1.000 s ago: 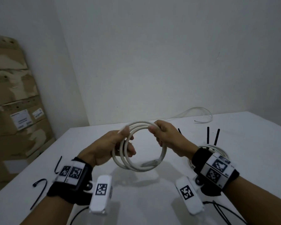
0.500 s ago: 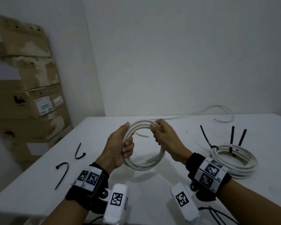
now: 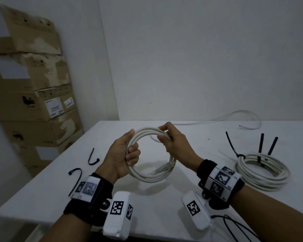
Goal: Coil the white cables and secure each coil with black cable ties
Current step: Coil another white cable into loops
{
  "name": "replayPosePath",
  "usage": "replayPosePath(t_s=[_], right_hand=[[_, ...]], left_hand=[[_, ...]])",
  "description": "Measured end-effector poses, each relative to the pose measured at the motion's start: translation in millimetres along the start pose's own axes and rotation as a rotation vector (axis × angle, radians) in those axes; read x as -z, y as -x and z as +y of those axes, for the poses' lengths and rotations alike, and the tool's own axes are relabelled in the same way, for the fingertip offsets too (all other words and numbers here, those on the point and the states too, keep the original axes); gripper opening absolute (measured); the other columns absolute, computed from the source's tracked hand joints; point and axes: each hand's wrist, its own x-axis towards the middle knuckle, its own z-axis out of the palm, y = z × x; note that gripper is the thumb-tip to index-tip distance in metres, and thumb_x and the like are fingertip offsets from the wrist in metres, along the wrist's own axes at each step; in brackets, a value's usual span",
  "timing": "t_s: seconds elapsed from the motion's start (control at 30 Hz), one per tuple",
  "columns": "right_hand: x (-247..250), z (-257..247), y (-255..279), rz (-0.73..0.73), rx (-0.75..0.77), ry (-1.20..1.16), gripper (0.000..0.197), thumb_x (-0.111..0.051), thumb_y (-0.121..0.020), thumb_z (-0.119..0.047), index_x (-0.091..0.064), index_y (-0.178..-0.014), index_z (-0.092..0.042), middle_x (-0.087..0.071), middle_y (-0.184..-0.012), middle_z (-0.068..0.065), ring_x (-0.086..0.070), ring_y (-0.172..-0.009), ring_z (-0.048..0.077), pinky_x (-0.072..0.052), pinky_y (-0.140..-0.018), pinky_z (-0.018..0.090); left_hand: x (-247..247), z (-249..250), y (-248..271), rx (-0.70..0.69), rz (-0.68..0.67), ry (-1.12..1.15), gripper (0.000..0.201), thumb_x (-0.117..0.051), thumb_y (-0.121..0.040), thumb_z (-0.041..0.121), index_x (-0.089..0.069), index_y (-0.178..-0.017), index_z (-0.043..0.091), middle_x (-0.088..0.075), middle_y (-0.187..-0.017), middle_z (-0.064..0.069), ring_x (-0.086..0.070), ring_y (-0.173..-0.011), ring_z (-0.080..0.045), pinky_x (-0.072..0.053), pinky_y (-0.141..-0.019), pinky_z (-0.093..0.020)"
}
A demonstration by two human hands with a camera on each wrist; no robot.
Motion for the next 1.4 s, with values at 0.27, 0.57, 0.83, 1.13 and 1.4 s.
replayPosePath(t_s=[0.27,0.57,0.83,1.13,1.4], right_hand=[[-24.3,-1.5,-12.1,-0.169,-0.248,-0.046,0.024,-0.053,-0.093,-0.034,-0.049,-0.112,-0.020,-0.062,-0.085,0.004,-0.057,-0.071,0.015,-0.041,-0.059,0.023],[-115.1,-23.0,-27.6,-0.755,-0.152,0.367,0.024,-0.050,-0.094,-0.020,-0.061,-0.116,-0.017,-0.060,-0.094,0.009,-0.062,-0.078,0.021,-0.051,-0.062,0.028],[-190.4,-30.5,-22.8,-1.134,0.009,0.610,0.069,-0.043,-0.094,-0.008,-0.014,-0.149,-0.037,-0.047,-0.134,0.015,-0.057,-0.101,0.029,-0.047,-0.088,0.036],[-234.4,-48.2,-13.5,-1.094,0.309,0.845,0.025,-0.053,-0.092,-0.011,-0.058,-0.113,0.002,-0.060,-0.112,0.016,-0.056,-0.098,0.029,-0.042,-0.078,0.031],[-165.3,-29.7,15.6,-1.016,0.371,0.891,0.020,-0.050,-0.091,-0.005,-0.061,-0.102,0.007,-0.062,-0.107,0.023,-0.054,-0.089,0.032,-0.033,-0.067,0.029]], left_hand=[[41.5,42.6,12.2,-0.210,0.138,-0.195,0.030,-0.050,-0.096,0.032,-0.035,-0.072,0.022,-0.032,-0.040,0.004,-0.023,-0.025,-0.006,-0.018,-0.032,-0.007],[97.6,92.4,36.9,-0.356,0.276,-0.307,0.021,-0.050,-0.097,0.029,-0.043,-0.079,0.021,-0.032,-0.040,0.005,-0.022,-0.024,-0.005,-0.020,-0.032,-0.006],[125.6,100.4,52.1,-0.384,0.447,-0.382,0.024,-0.051,-0.097,0.033,-0.046,-0.076,0.022,-0.032,-0.039,0.005,-0.022,-0.026,-0.005,-0.017,-0.033,-0.008],[130.6,101.7,53.7,-0.373,0.469,-0.388,0.022,-0.050,-0.098,0.032,-0.046,-0.079,0.021,-0.033,-0.039,0.006,-0.022,-0.026,-0.005,-0.017,-0.034,-0.009],[102.1,93.3,36.0,-0.345,0.366,-0.382,0.016,-0.050,-0.098,0.032,-0.043,-0.094,0.018,-0.032,-0.040,0.005,-0.022,-0.027,-0.006,-0.018,-0.034,-0.009]])
